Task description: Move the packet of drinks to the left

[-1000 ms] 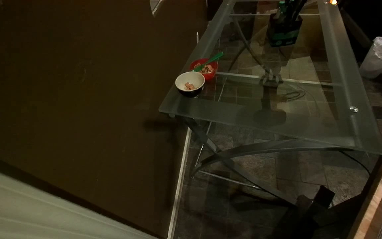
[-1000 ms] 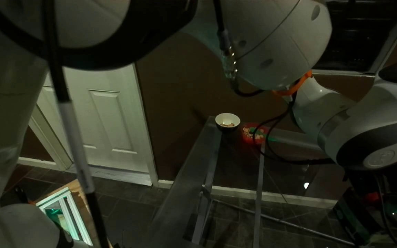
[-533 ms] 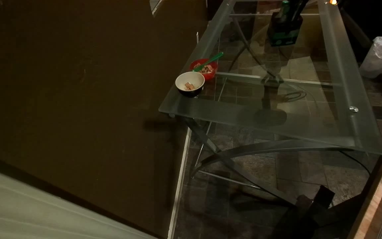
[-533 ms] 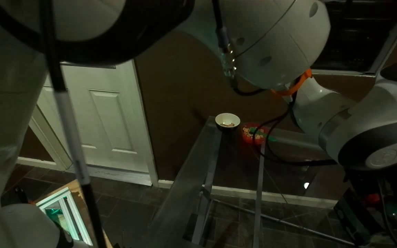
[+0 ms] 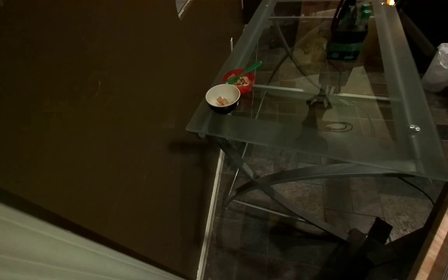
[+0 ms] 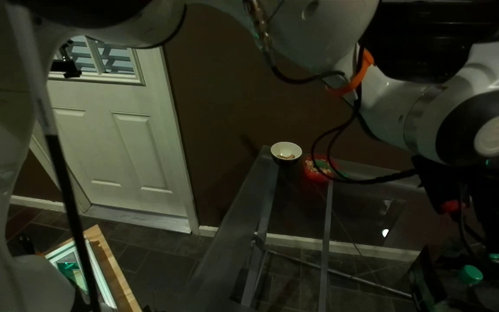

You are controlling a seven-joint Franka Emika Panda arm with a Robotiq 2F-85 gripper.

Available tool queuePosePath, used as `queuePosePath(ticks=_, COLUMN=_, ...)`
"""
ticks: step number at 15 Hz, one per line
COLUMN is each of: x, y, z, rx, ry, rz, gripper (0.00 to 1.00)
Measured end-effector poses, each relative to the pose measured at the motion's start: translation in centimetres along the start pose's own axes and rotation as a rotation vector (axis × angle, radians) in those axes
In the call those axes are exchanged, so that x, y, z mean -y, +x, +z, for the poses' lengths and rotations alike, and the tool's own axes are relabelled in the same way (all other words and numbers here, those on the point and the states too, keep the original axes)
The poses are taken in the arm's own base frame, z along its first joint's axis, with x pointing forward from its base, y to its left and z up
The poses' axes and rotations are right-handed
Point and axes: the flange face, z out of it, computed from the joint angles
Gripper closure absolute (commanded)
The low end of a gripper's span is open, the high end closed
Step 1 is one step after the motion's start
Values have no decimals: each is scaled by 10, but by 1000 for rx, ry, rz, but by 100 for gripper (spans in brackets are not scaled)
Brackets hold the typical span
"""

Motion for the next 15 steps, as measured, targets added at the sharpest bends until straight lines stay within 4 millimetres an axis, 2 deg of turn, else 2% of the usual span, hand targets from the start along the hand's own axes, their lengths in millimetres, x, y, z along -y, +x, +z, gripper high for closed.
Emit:
queuePosePath(ticks=4, x=16, y=-5, z=-47, rx=-11, ry=8, rz=-47, gripper=97)
queuePosePath(ticks=6, x=22, y=-13, z=-63, rx=-25, ry=10, rz=-74, gripper=97)
queuePosePath(ticks=8, x=25, y=-20, z=-69, rx=-32, ry=-1, rz=-84, gripper=96)
queuePosePath(ticks=9, x=25, y=-23, z=-70, rx=-33, ry=-11, rz=-83, gripper=71)
queuePosePath(ticks=11, x=23, y=-25, z=-68, rx=-30, ry=-37, rz=-68, gripper=66)
queuePosePath(ticks=15, x=12, y=-26, z=-59, rx=-5, ry=-64, rz=-20, gripper=40)
